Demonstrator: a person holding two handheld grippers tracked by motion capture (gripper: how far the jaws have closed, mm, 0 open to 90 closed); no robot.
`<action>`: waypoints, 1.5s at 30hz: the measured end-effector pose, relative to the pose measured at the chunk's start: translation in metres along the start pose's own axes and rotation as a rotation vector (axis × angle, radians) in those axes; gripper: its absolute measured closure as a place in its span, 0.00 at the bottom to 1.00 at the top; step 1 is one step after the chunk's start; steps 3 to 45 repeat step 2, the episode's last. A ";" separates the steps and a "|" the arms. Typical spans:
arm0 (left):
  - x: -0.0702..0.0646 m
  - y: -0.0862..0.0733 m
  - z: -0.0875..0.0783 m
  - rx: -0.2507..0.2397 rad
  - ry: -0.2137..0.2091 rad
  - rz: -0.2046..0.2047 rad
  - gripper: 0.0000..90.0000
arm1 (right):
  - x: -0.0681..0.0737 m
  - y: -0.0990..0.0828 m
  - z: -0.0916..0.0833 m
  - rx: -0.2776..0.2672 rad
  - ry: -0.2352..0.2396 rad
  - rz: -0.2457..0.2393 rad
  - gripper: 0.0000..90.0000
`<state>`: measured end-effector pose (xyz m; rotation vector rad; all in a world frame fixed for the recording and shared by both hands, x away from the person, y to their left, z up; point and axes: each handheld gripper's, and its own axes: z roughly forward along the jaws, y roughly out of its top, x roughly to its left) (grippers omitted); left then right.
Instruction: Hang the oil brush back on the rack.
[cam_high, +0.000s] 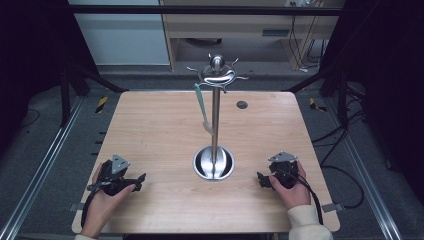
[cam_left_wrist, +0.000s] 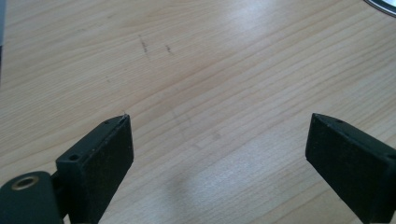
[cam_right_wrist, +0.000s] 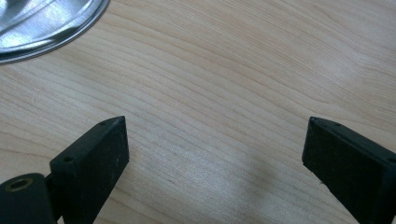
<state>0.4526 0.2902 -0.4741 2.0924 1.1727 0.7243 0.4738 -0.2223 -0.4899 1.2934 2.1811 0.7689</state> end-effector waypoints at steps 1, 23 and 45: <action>0.000 0.000 0.000 0.000 0.000 0.000 0.08 | 0.000 0.000 0.000 0.000 0.001 0.000 0.09; 0.000 0.000 0.000 -0.002 0.003 -0.001 0.08 | 0.000 0.000 0.000 0.000 0.001 0.000 0.09; 0.000 0.000 0.000 -0.002 0.003 -0.001 0.08 | 0.000 0.000 0.000 0.000 0.001 0.000 0.09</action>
